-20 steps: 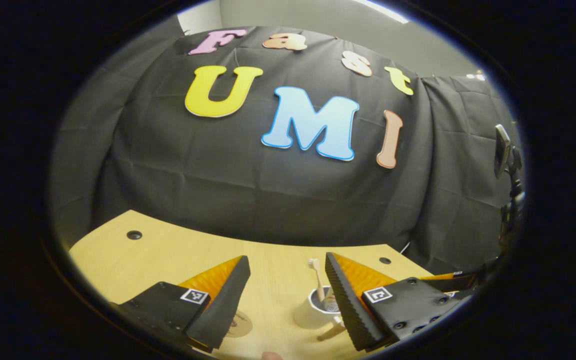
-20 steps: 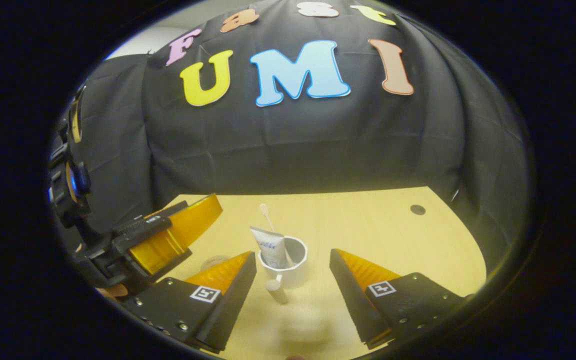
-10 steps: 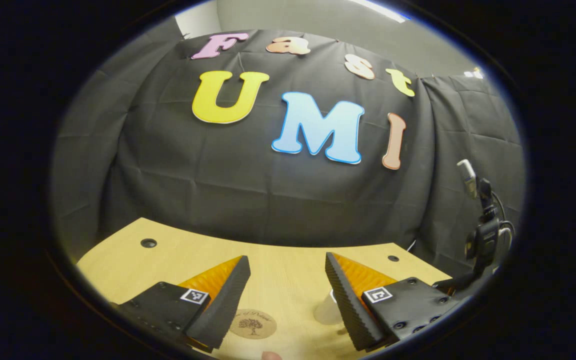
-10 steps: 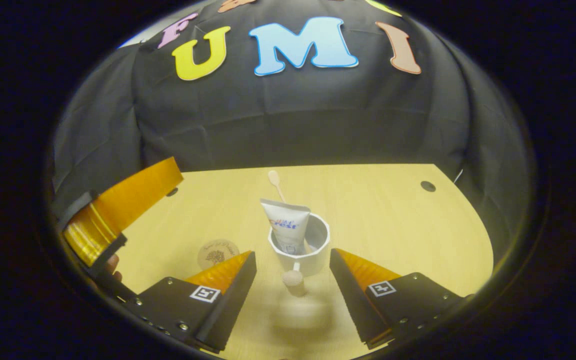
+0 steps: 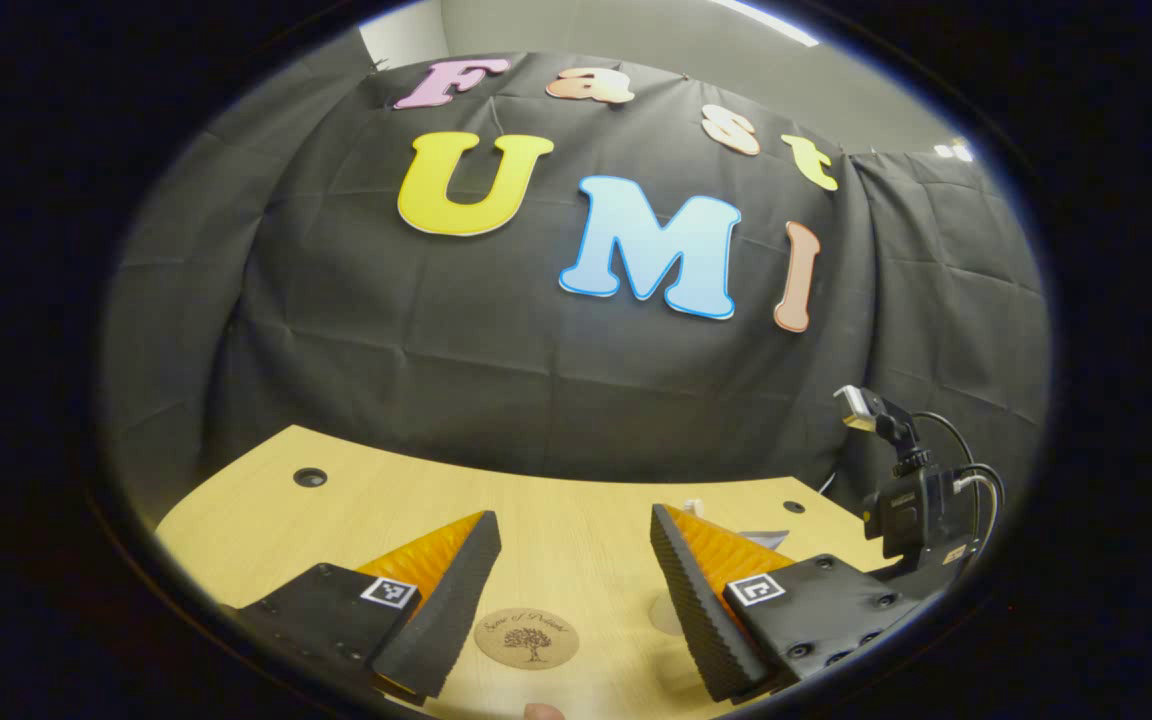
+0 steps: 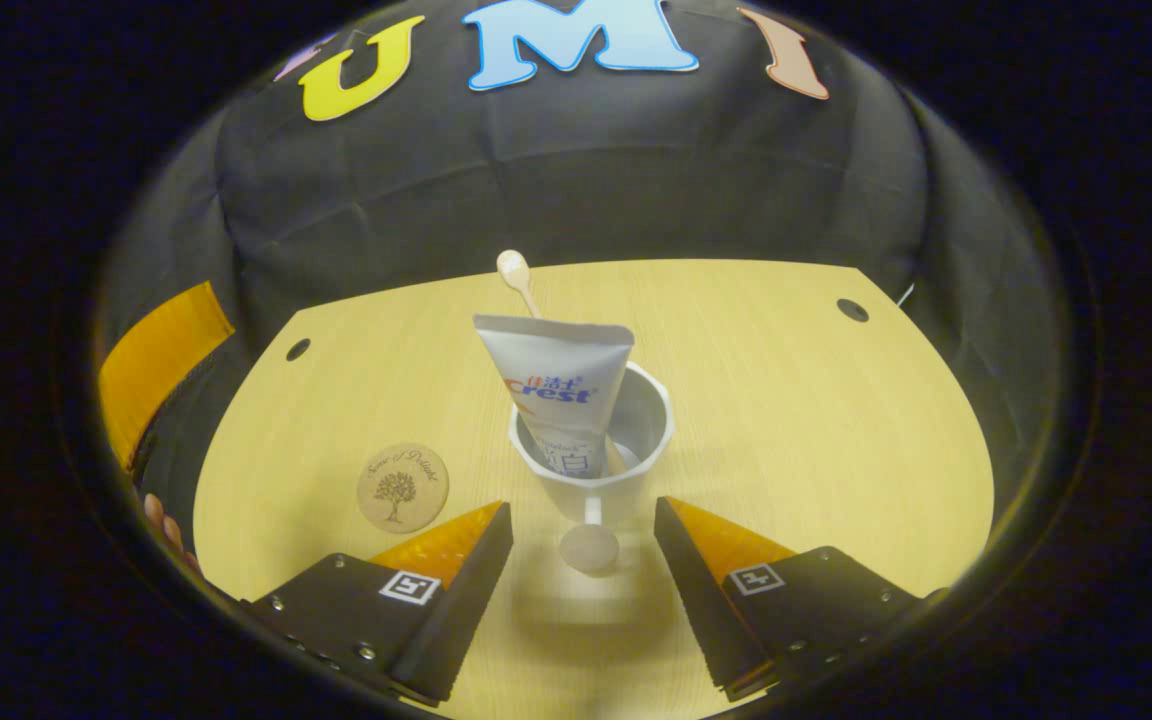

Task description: Put the toothbrush and toothpaste on the desktop into the cup, then pick up the cup and place it on the coaster on the desktop.

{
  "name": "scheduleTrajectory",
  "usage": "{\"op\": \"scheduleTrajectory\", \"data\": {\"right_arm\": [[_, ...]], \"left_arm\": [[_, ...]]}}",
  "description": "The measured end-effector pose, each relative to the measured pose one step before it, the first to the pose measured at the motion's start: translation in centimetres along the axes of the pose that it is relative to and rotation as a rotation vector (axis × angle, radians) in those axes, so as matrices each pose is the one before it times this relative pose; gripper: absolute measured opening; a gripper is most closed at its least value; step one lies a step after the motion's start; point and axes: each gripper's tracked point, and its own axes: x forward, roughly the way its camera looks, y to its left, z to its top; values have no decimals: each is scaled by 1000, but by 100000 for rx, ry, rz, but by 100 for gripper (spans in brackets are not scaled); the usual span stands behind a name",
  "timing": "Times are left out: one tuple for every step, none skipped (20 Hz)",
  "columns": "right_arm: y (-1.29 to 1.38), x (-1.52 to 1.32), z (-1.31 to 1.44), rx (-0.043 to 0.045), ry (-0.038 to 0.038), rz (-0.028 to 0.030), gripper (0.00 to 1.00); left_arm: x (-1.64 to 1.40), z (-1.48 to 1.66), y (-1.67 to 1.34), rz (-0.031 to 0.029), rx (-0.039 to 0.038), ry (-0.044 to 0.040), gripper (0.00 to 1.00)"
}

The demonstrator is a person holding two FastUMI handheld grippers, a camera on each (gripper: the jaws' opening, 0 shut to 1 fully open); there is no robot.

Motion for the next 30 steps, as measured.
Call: {"op": "scheduleTrajectory", "data": {"right_arm": [[-36,256,-259,323,1212,-352,89],[-43,185,-1,319,1248,-385,88],[-210,369,-253,105,554,-830,86],[-215,243,-102,-340,723,-964,85],[-291,300,-206,-268,381,-1424,84],[22,119,28,-250,579,408,70],[-316,-132,-239,-422,458,-1727,69],[-280,227,-96,-269,14,-1348,58],[-147,-60,-77,-351,372,-626,51],[-101,297,-61,-605,-67,-965,44],[-178,-77,-273,-576,400,-1669,34],[-38,-226,135,-221,310,303,27],[-11,161,-163,347,158,146,27],[-7,-93,15,91,176,252,23],[-12,224,-97,-61,469,455,19],[-66,-51,131,-197,-76,567,17],[147,8,-72,774,-599,354,17],[78,12,45,83,-447,647,13],[-1,-47,163,624,-1259,702,13],[162,-182,105,2137,-1335,1072,14],[101,-9,-118,1152,416,599,9],[-65,-28,241,1026,-1430,23,9],[7,-24,-154,-445,343,235,9],[46,-22,73,-88,-1054,-41,9],[-23,-188,-34,-1259,-378,-22,9],[31,-91,235,-1222,-1266,132,9],[-5,-110,-31,-1053,-896,-112,9],[139,-44,67,-787,-276,155,9],[254,-208,-34,-756,-491,462,8],[122,-224,-65,-921,130,246,9]], "left_arm": [[-33,-156,188,-80,-156,341,94],[21,-211,116,114,9,514,94],[48,-240,224,273,72,636,94],[57,-100,122,130,-182,435,97],[16,-153,63,154,-235,344,97],[-123,-38,52,34,-180,40,97],[-32,35,146,260,-4,-74,97],[-109,-103,166,398,264,194,97],[66,-160,165,416,226,442,97],[-12,-116,201,376,18,278,97],[-115,-37,178,286,5,206,97],[-26,-11,168,435,-36,-49,97],[-197,0,97,188,-124,-29,97],[-108,-55,113,300,-56,9,97],[-7,58,49,97,-8,90,97],[-127,-36,-20,180,-69,-120,97],[-57,135,-25,-72,-72,-116,97],[-114,57,-17,6,17,-108,97],[-90,-16,-61,-103,15,-125,97],[-136,41,-35,-118,138,-13,96],[-13,4,25,181,250,-57,96],[-92,56,1,-95,51,7,96],[-134,25,57,35,41,53,97],[-181,-91,39,-79,19,125,94],[-102,-7,60,142,0,-43,94],[-153,-15,90,90,-117,-84,94],[-71,95,137,140,-147,-167,94],[-171,-25,52,117,-72,81,94],[-70,-14,54,122,-51,50,96],[-184,81,18,-157,-179,-52,96]]}}
